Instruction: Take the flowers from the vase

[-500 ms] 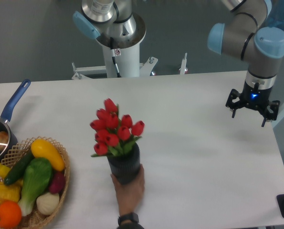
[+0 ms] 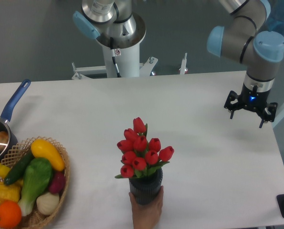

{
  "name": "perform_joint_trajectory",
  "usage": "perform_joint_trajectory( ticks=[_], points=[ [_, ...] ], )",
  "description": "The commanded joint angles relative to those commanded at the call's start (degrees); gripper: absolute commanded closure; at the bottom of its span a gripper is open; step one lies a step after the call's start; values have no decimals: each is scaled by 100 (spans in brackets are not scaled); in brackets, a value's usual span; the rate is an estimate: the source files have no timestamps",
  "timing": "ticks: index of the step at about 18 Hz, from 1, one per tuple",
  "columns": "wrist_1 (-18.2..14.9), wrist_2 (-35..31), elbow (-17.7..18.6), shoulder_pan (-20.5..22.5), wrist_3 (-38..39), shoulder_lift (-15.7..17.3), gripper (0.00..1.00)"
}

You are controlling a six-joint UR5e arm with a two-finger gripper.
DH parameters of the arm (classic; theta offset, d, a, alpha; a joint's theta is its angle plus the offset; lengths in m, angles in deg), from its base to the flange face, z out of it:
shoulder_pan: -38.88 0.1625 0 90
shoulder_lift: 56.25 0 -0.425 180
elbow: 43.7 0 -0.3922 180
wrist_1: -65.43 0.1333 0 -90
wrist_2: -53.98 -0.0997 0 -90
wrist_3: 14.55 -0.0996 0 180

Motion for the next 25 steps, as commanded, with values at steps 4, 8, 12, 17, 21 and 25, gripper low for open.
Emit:
perform_joint_trajectory(
  ticks=[4,8,12,17,21,25],
  points=[
    [62,79,184,35,53,26,0],
    [80,1034,597,-70,27,315,0],
    [80,1547,1045,-377,-34,693,0],
    [80,1932,1248,-861,-184,922,0],
    [36,3871,1370,-800,-877,940,0],
    [36,4860,1600,-879,-1116,905,0]
  ],
)
